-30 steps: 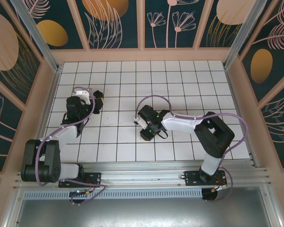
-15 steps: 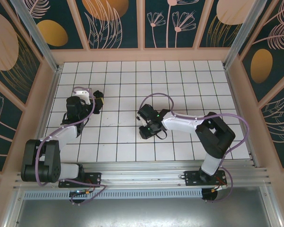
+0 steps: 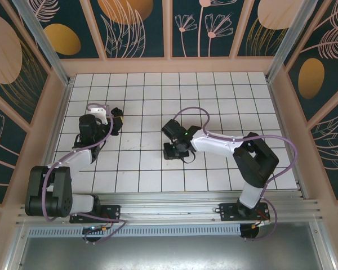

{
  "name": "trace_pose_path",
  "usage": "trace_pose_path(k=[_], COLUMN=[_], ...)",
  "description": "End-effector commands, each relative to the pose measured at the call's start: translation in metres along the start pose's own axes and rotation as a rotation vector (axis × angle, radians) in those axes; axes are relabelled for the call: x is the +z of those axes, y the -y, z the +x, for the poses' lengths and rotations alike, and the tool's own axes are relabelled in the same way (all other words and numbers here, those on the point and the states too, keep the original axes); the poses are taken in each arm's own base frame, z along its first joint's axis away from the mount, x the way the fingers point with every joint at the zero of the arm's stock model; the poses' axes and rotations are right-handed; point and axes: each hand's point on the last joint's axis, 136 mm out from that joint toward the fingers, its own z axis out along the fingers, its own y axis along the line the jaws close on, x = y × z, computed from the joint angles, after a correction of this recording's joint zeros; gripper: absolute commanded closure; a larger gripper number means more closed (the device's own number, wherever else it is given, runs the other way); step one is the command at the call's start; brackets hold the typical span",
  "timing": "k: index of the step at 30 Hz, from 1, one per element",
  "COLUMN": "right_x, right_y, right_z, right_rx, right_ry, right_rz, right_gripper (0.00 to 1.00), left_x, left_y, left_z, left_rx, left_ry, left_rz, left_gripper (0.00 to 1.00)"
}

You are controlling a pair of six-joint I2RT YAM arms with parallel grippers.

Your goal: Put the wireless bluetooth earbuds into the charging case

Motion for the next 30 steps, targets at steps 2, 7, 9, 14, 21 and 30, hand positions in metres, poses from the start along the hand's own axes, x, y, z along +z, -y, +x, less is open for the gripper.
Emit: trace_pose_path(k=[2, 7, 9, 14, 21, 30], right_x=[-0.01, -0.036, -0.046, -0.068, -0.068, -0.064], right_y=[-0.004, -0.013, -0.015, -0.022, -0.017, 0.0], right_z=[-0.005, -0.022, -0.026, -0.036, -0.022, -0.009], right_rx=[0.013, -0.18, -0.274, -0.524, -0.887, -1.347], right_ry=[-0.01, 0.054, 0.073, 0.117, 0.072, 0.068], right_rz=[0.015, -0.011, -0.029, -0.091, -0.095, -0.041], right_gripper=[0.73, 0.62, 0.58, 0.55, 0.55, 0.55], left_x=[0.0, 0.0, 0.001, 0.0, 0.0, -0.001], left_y=[0.006, 0.007, 0.007, 0.008, 0.009, 0.009], left_z=[-0.014, -0.013, -0.013, -0.014, -0.016, -0.015], left_rx=[0.029, 0.028, 0.028, 0.031, 0.033, 0.034], left_ry=[0.032, 0.03, 0.029, 0.033, 0.035, 0.036], left_rz=[0.014, 0.018, 0.017, 0.019, 0.019, 0.02], left_gripper=[0.99, 0.99, 0.99, 0.99, 0.99, 0.99])
